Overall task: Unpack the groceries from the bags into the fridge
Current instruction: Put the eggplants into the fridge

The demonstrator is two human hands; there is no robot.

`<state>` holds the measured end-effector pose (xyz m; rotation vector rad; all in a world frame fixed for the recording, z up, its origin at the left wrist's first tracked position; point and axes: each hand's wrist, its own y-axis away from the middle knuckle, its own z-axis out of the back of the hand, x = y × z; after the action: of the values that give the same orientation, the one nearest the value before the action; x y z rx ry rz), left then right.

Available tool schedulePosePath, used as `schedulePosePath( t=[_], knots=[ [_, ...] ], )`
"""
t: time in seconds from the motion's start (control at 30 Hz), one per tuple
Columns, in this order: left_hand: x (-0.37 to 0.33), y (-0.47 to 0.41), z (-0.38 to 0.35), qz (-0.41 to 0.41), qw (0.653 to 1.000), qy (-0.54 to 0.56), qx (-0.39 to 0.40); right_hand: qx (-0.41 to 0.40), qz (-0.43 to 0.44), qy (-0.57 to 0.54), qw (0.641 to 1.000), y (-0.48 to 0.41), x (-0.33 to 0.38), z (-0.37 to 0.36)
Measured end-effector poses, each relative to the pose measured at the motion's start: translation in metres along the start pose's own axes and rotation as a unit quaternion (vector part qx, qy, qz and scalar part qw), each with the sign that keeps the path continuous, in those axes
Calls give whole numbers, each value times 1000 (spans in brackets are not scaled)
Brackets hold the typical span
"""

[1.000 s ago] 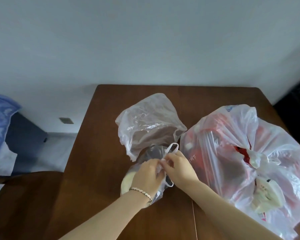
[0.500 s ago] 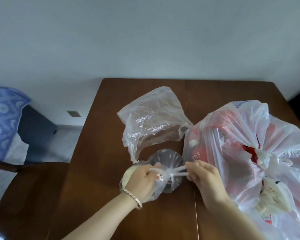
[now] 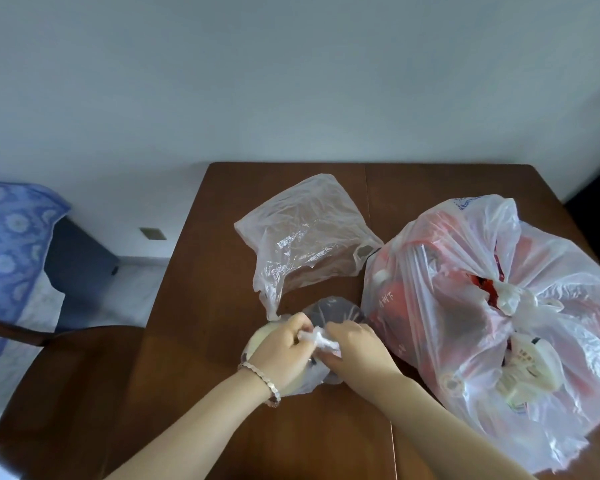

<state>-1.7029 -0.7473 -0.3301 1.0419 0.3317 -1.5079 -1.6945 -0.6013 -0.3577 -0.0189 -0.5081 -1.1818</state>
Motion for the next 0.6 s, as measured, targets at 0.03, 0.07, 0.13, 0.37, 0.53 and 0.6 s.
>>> schedulePosePath(
  t=[0.03,0.07,0.13,0.37,0.53,0.6],
  knots=[
    [-1,4,3,-28,999,-36,17,13,-9,48,999,-2,-1,-1],
    [0,7,6,-56,994,-88,29,23,-33,43,998,-1,1,1],
    [4,13,8,-153,969,-191,4,9,-61,-40,997,6,4,5],
    [16,22,29,78,968,172,-163,-112,-149,-424,886,20,-2,22],
    [-13,28,59,56,899,351,-256,-270,-238,-476,802,26,2,41],
    [-17,33,72,47,924,337,-175,-340,-279,-469,766,31,1,52]
  ],
)
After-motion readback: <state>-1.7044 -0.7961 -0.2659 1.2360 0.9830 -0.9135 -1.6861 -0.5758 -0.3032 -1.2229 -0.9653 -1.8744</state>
